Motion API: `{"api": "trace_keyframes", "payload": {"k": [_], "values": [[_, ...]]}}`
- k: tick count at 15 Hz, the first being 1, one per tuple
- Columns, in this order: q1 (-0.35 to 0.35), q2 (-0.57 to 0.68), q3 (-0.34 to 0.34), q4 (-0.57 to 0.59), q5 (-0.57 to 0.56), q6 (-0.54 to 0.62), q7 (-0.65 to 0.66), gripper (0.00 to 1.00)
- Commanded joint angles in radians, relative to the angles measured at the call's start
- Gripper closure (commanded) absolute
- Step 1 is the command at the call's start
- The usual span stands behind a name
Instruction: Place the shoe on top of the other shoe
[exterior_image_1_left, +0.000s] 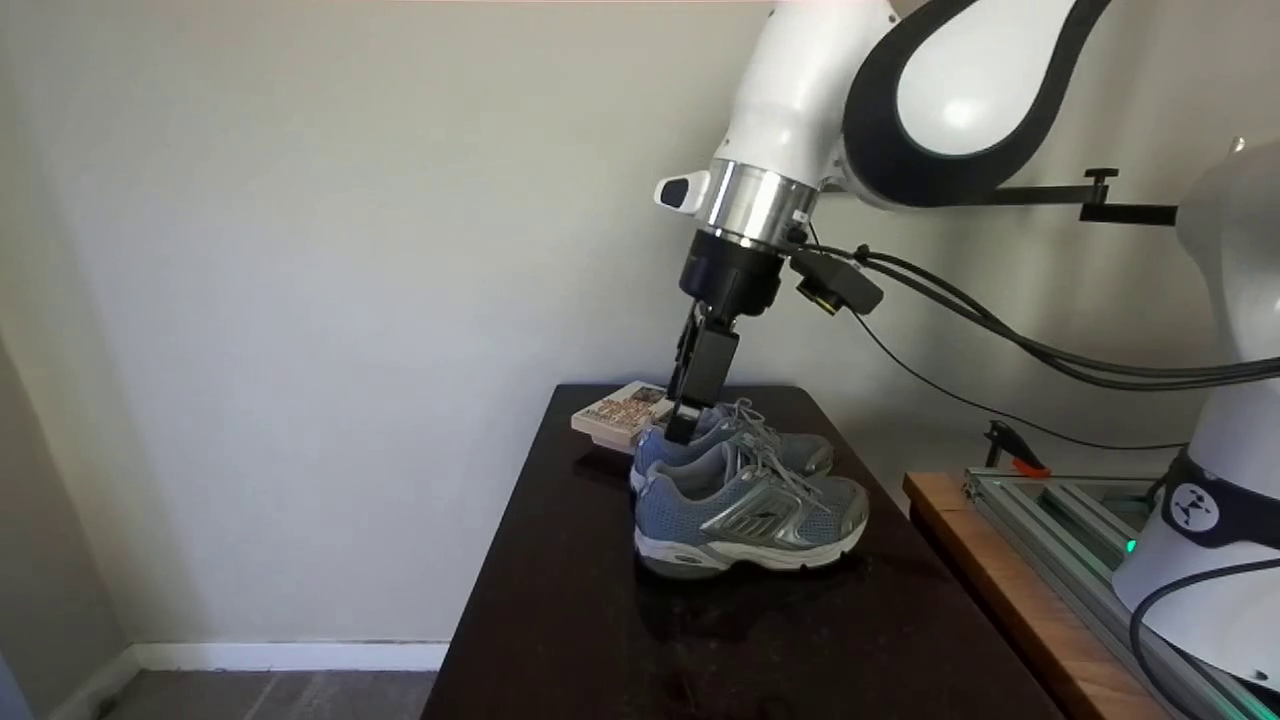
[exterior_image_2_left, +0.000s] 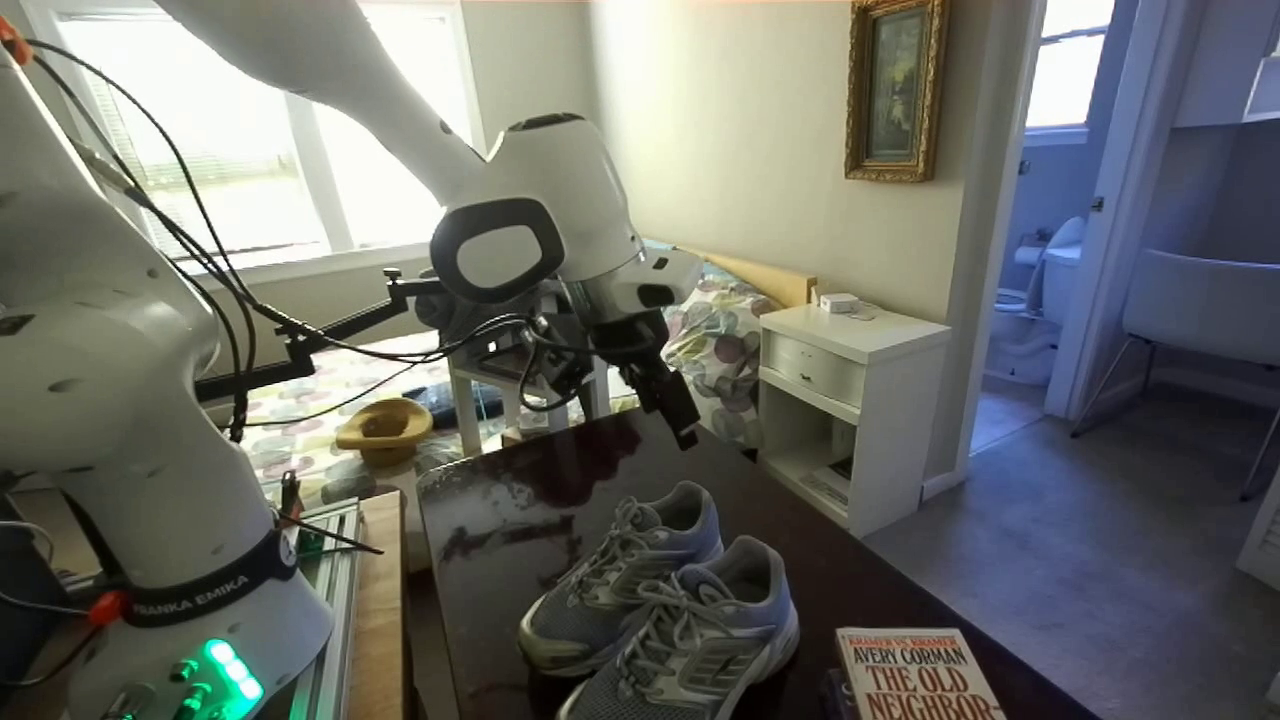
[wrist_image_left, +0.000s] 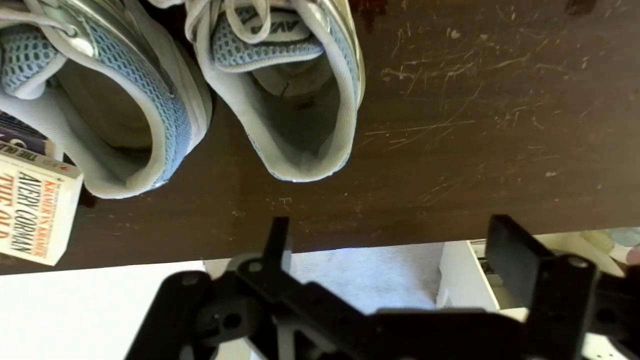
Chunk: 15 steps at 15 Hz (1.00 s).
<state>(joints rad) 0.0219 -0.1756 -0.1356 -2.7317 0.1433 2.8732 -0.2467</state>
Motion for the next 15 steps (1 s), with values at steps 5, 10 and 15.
{"api": "trace_keyframes", "payload": {"k": [5, 10, 15], "values": [[0.052, 0.064, -0.099, 0.005, 0.123, 0.001, -0.177, 0.0], [-0.057, 0.16, -0.055, 0.047, -0.05, -0.012, -0.057, 0.0], [-0.102, 0.226, -0.032, 0.099, -0.208, -0.016, 0.079, 0.0]]}}
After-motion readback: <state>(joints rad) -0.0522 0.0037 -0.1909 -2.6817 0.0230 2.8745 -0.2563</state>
